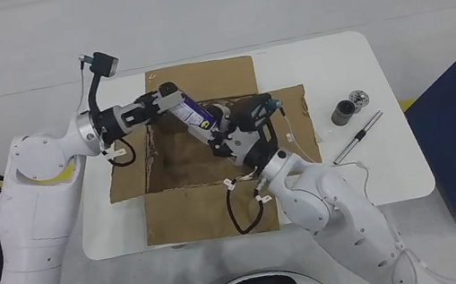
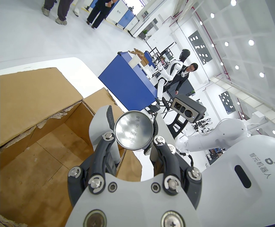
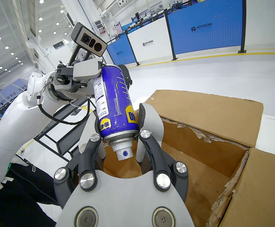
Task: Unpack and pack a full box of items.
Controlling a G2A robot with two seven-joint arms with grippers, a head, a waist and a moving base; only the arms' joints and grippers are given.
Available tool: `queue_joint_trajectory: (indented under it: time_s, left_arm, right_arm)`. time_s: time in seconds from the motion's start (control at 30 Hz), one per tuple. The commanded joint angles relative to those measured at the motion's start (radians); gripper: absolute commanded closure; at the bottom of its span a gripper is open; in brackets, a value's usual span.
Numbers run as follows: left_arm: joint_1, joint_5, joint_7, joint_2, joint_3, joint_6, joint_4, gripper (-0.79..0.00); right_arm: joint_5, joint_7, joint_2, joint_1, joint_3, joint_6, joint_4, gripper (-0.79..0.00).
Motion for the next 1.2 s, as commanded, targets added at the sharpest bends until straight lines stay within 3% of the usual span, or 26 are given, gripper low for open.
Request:
queue_joint_trajectory:
  time_s: [0.0, 0.57, 0.6, 0.63, 0.7, 0.77, 0.83, 0.97, 1.07, 1.17]
  left_arm:
    - [0.0, -0.007, -0.001, 0.001, 0.0, -0.003, 0.002, 0.0]
    - [-0.035, -0.041, -0.016, 0.002, 0.027, 0.01, 0.036, 0.0]
    - [-0.037, -0.042, -0.017, 0.002, 0.029, 0.012, 0.037, -0.025]
    - [-0.039, -0.041, -0.019, 0.002, 0.031, 0.013, 0.038, -0.206]
    - [-0.043, -0.04, -0.02, 0.002, 0.036, 0.017, 0.039, -0.357]
    - [-0.045, -0.039, -0.021, 0.002, 0.04, 0.017, 0.039, -0.437]
    - [-0.047, -0.038, -0.021, 0.003, 0.042, 0.017, 0.042, -0.369]
    - [-0.05, -0.039, -0.018, 0.004, 0.042, 0.015, 0.045, -0.117]
    - [-0.051, -0.043, -0.018, 0.005, 0.042, 0.012, 0.048, -0.108]
    - [-0.053, -0.046, -0.02, 0.005, 0.043, 0.012, 0.053, -0.185]
  right_arm:
    - [-0.002, 0.003, 0.0, -0.001, -0.001, 0.001, -0.001, 0.0]
    - [-0.011, 0.014, -0.004, 0.006, -0.001, -0.008, -0.004, 0.0]
    - [-0.009, 0.016, -0.004, 0.007, 0.0, -0.01, -0.003, 0.0]
    - [-0.008, 0.017, -0.004, 0.008, 0.001, -0.012, -0.002, 0.0]
    - [-0.007, 0.019, -0.004, 0.011, 0.001, -0.014, 0.002, 0.0]
    - [-0.006, 0.019, -0.005, 0.013, 0.001, -0.014, 0.005, 0.0]
    - [-0.005, 0.019, -0.006, 0.015, 0.0, -0.015, 0.007, 0.0]
    - [-0.006, 0.019, -0.007, 0.019, -0.001, -0.019, 0.013, 0.0]
    - [-0.009, 0.016, -0.008, 0.022, -0.003, -0.017, 0.014, 0.0]
    - [-0.01, 0.012, -0.009, 0.022, -0.006, -0.014, 0.015, 0.0]
